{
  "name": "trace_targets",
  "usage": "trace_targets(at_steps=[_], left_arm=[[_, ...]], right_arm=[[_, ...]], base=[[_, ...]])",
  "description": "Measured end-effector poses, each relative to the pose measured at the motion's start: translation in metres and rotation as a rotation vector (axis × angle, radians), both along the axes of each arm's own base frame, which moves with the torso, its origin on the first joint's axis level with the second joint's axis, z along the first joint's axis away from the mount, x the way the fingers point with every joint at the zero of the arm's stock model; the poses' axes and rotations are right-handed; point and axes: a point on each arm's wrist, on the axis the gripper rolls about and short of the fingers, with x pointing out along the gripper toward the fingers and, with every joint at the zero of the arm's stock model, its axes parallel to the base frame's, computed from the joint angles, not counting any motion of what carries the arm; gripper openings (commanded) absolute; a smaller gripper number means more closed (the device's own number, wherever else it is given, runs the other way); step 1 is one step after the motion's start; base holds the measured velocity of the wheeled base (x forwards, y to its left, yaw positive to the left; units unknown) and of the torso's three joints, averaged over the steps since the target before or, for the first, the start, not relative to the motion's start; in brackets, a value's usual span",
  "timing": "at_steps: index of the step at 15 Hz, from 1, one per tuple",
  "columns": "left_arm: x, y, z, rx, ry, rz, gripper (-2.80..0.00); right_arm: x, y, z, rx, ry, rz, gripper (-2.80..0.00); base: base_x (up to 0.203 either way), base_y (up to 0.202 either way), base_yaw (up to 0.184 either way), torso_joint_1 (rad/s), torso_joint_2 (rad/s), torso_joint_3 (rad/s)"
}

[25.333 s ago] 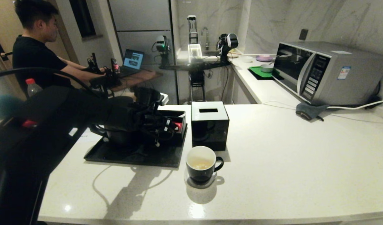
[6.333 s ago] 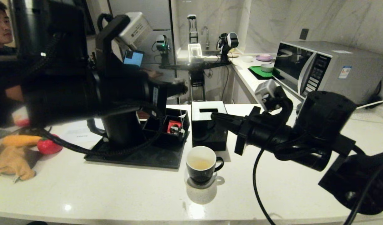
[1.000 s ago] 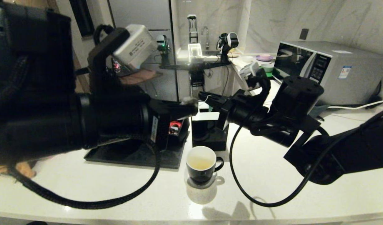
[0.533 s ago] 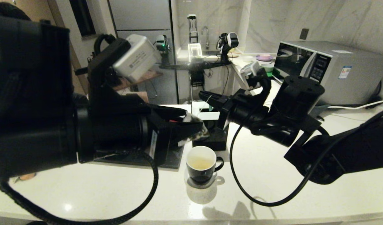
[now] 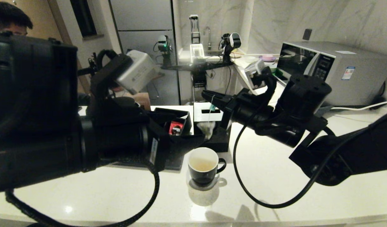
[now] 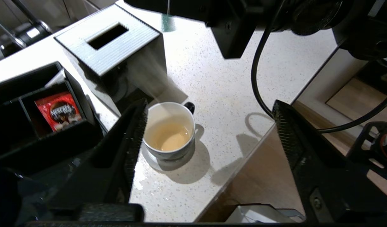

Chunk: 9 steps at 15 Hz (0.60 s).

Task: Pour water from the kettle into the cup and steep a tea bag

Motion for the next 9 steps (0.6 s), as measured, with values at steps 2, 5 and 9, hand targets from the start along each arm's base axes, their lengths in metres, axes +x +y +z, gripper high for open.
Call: trace_targets(at_steps=[2, 5, 9], left_arm=[[0.003, 0.003, -0.001, 0.001, 0.003, 0.04, 0.0], [0.006, 0.01, -0.003, -0.011, 0.02, 0.127, 0.0], [0.012, 0.018, -0.001, -0.04, 0.03, 0.275, 0.0]], right_arm=[[-0.001, -0.001, 0.003, 0.003, -0.007, -0.001, -2.8], [-0.004, -0.002, 0.007, 0.008, -0.022, -0.001, -2.8], [-0.009, -0.004, 0.013, -0.009, -0.025, -0.001, -2.8]], base=[[0.0, 0.0, 0.0, 0.0, 0.0, 0.0], [0.0, 0.0, 0.0, 0.0, 0.0, 0.0], [0.0, 0.0, 0.0, 0.0, 0.0, 0.0]])
